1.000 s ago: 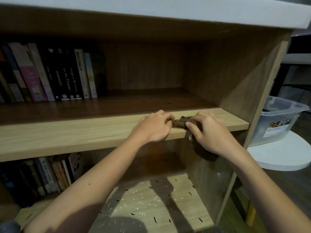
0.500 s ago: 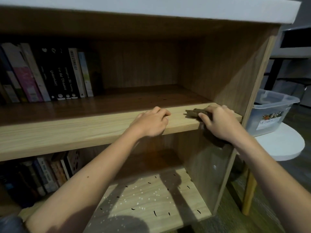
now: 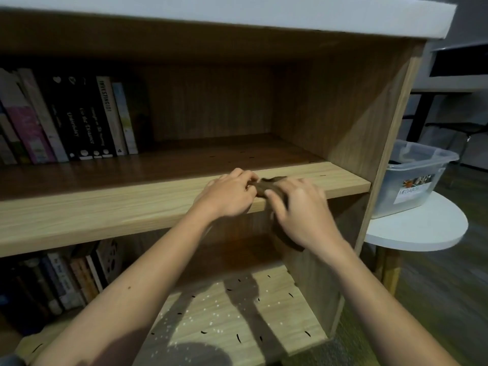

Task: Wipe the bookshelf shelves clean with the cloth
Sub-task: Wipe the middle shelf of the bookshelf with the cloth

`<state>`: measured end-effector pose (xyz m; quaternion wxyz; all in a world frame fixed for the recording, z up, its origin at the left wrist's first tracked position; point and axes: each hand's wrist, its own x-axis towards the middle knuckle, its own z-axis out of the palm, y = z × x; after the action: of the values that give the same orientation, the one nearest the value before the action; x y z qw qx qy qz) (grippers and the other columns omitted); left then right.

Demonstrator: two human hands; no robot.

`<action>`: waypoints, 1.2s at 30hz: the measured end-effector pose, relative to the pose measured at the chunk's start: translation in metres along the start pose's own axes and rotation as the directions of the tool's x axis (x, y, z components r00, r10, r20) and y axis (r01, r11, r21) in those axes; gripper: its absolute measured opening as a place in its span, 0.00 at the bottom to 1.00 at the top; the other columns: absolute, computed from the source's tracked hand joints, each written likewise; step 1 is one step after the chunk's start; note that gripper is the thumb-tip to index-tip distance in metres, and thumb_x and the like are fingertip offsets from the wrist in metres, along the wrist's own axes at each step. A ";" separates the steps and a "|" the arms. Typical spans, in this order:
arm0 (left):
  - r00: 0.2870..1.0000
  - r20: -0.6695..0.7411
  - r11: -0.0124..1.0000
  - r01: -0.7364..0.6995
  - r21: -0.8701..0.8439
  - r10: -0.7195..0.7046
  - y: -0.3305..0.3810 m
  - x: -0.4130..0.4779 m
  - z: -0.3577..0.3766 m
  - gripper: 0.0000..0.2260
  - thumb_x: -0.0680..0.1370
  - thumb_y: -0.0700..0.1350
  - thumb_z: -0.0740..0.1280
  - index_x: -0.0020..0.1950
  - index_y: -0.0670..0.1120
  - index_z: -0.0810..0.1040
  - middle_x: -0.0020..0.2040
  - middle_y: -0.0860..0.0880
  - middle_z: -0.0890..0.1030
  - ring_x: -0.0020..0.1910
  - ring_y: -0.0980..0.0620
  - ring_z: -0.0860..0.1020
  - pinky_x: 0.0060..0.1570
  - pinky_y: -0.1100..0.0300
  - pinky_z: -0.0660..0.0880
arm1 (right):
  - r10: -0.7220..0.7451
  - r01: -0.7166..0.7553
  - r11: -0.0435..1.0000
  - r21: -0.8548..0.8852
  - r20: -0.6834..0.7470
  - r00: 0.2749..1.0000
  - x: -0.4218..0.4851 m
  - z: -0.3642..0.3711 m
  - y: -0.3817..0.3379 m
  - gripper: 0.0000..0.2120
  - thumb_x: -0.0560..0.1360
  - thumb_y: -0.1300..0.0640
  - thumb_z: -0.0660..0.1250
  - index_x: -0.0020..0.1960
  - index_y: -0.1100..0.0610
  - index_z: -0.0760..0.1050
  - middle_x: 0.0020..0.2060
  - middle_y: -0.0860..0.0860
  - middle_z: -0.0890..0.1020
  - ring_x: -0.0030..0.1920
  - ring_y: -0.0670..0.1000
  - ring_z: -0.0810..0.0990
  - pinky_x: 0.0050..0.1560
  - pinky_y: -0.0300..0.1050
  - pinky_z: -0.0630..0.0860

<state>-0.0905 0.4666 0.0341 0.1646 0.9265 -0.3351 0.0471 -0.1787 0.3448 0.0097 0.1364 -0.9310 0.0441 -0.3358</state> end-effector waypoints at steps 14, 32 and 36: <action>0.999 0.007 0.999 0.034 0.035 -0.034 0.003 0.009 -0.004 0.15 0.80 0.52 0.54 0.65 0.53 0.68 0.67 0.48 0.68 0.65 0.47 0.68 0.64 0.49 0.65 | 0.025 -0.031 0.973 0.229 0.028 0.999 0.012 -0.036 0.029 0.15 0.78 0.49 0.59 0.57 0.56 0.76 0.47 0.53 0.80 0.50 0.52 0.78 0.55 0.51 0.74; 1.000 0.013 0.999 -0.006 -0.054 0.007 0.012 0.028 0.008 0.19 0.80 0.53 0.51 0.71 0.54 0.64 0.73 0.49 0.63 0.71 0.47 0.60 0.68 0.50 0.60 | 0.172 -0.146 0.983 -0.112 0.284 0.943 0.061 -0.032 0.097 0.16 0.79 0.49 0.54 0.62 0.52 0.73 0.47 0.51 0.80 0.47 0.52 0.77 0.48 0.47 0.73; 1.000 0.001 0.998 -0.002 -0.057 0.002 0.011 0.028 0.008 0.20 0.80 0.54 0.52 0.71 0.54 0.65 0.72 0.49 0.64 0.70 0.47 0.61 0.68 0.49 0.62 | 0.115 -0.097 0.991 -0.094 0.217 0.969 0.063 -0.006 0.063 0.16 0.78 0.48 0.55 0.62 0.49 0.73 0.51 0.52 0.80 0.52 0.54 0.78 0.52 0.49 0.73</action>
<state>-0.0766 0.4388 0.0351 0.1905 0.9211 -0.3375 0.0370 -0.1329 0.2721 0.0351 0.1198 -0.9637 0.0923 -0.2200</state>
